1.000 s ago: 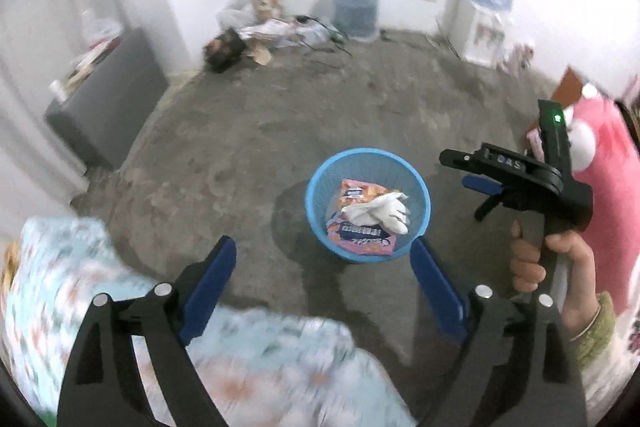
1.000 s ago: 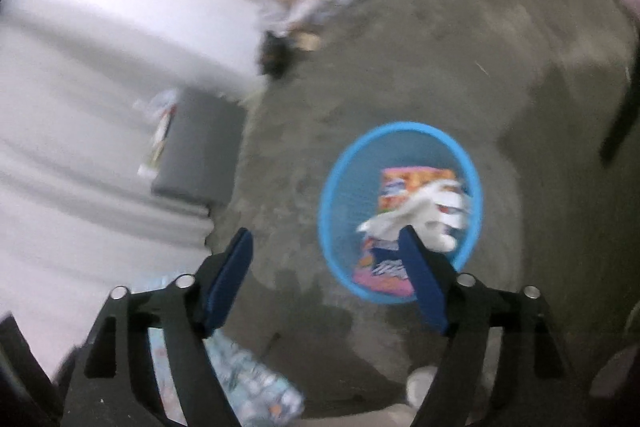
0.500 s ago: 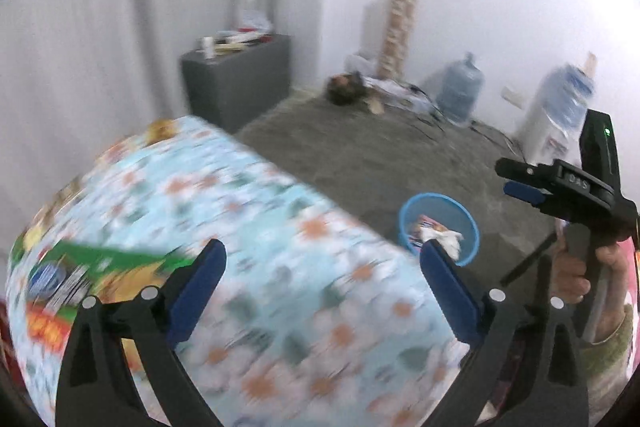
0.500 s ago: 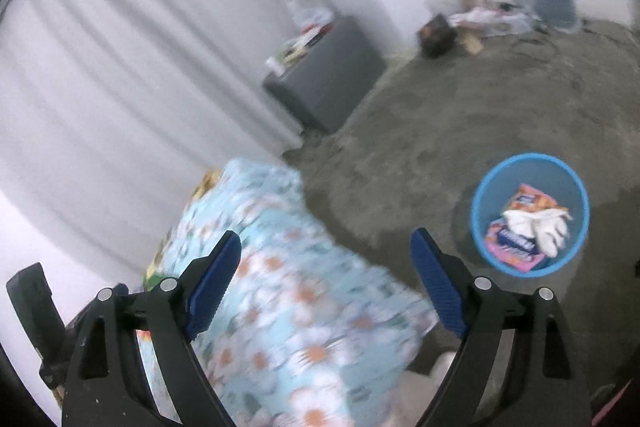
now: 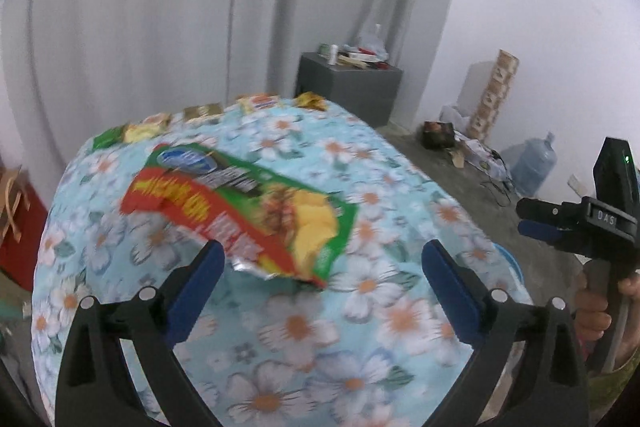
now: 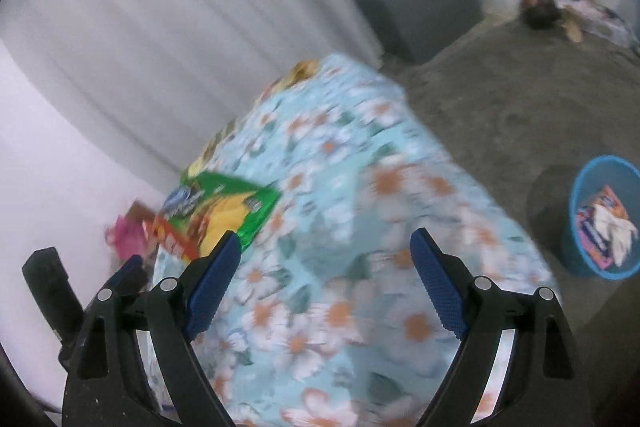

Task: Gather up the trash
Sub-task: 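Swing both open grippers back toward the bed cover, then grasp the red-green noodle packet with the left gripper while the right gripper grasps the green chip bag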

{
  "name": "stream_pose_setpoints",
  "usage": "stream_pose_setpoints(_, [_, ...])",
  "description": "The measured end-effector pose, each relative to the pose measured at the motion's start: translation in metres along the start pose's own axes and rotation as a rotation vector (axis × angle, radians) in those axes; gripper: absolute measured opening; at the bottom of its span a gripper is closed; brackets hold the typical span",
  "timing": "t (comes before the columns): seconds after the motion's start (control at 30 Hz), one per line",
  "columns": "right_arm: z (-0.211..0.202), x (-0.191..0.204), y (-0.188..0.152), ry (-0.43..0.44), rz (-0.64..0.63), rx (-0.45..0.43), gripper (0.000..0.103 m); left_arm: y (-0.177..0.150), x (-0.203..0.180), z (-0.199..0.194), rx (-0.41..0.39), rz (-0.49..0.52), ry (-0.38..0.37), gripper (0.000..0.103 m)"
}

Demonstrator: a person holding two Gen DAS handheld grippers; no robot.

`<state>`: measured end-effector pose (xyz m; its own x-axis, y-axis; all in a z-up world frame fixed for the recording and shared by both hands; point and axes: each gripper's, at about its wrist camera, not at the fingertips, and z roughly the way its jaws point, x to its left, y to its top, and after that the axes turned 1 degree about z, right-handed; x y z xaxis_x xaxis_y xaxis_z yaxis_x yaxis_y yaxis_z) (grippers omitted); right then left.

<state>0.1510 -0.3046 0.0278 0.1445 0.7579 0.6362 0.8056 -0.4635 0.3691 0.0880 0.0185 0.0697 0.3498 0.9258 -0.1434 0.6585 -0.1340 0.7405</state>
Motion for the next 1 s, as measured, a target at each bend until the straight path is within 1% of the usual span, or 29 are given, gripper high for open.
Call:
stream_pose_setpoints(0.1, [0.017, 0.019, -0.001, 0.029, -0.030, 0.049, 0.083, -0.004, 0.019, 0.007, 0.002, -0.034, 0.005, 0.097])
stream_pose_setpoints(0.17, [0.033, 0.031, -0.001, 0.056, -0.044, 0.085, 0.083, -0.006, 0.033, 0.013, -0.001, -0.080, 0.004, 0.097])
stream_pose_setpoints(0.23, [0.048, 0.042, 0.001, 0.095, -0.048, 0.123, 0.083, -0.008, 0.047, 0.016, -0.006, -0.134, -0.005, 0.097])
stream_pose_setpoints(0.3, [0.065, 0.052, 0.002, 0.155, -0.032, 0.161, 0.083, -0.012, 0.061, 0.018, -0.013, -0.187, -0.021, 0.097])
stream_pose_setpoints(0.33, [0.075, 0.054, 0.002, 0.203, 0.002, 0.191, 0.083, -0.013, 0.066, 0.020, -0.016, -0.211, -0.029, 0.097])
stream_pose_setpoints(0.4, [0.097, 0.054, -0.001, 0.270, 0.084, 0.258, 0.083, -0.016, 0.077, 0.021, -0.025, -0.256, -0.047, 0.097])
stream_pose_setpoints(0.43, [0.105, 0.053, -0.002, 0.288, 0.116, 0.280, 0.082, -0.017, 0.080, 0.021, -0.029, -0.269, -0.051, 0.097])
stream_pose_setpoints(0.47, [0.115, 0.053, -0.004, 0.301, 0.149, 0.305, 0.080, -0.018, 0.084, 0.021, -0.034, -0.282, -0.054, 0.097])
stream_pose_setpoints(0.5, [0.129, 0.053, -0.007, 0.314, 0.177, 0.336, 0.076, -0.019, 0.088, 0.022, -0.036, -0.291, -0.054, 0.097])
stream_pose_setpoints(0.57, [0.147, 0.058, -0.013, 0.321, 0.212, 0.381, 0.072, -0.021, 0.091, 0.023, -0.034, -0.297, -0.050, 0.097])
stream_pose_setpoints(0.63, [0.164, 0.064, -0.016, 0.348, 0.245, 0.415, 0.067, -0.023, 0.095, 0.023, -0.033, -0.303, -0.047, 0.097])
stream_pose_setpoints(0.7, [0.174, 0.066, -0.018, 0.355, 0.271, 0.415, 0.057, -0.025, 0.098, 0.021, -0.037, -0.312, -0.043, 0.097])
stream_pose_setpoints(0.77, [0.180, 0.065, -0.020, 0.376, 0.318, 0.405, 0.033, -0.028, 0.101, 0.019, -0.041, -0.322, -0.041, 0.097])
stream_pose_setpoints(0.8, [0.182, 0.063, -0.021, 0.386, 0.335, 0.405, 0.024, -0.028, 0.102, 0.017, -0.042, -0.324, -0.041, 0.097])
stream_pose_setpoints(0.9, [0.180, 0.052, -0.027, 0.431, 0.406, 0.393, 0.013, -0.031, 0.106, 0.013, -0.047, -0.323, -0.035, 0.097])
stream_pose_setpoints(1.0, [0.164, 0.034, -0.029, 0.473, 0.480, 0.327, 0.011, -0.033, 0.109, 0.012, -0.042, -0.328, -0.030, 0.097])
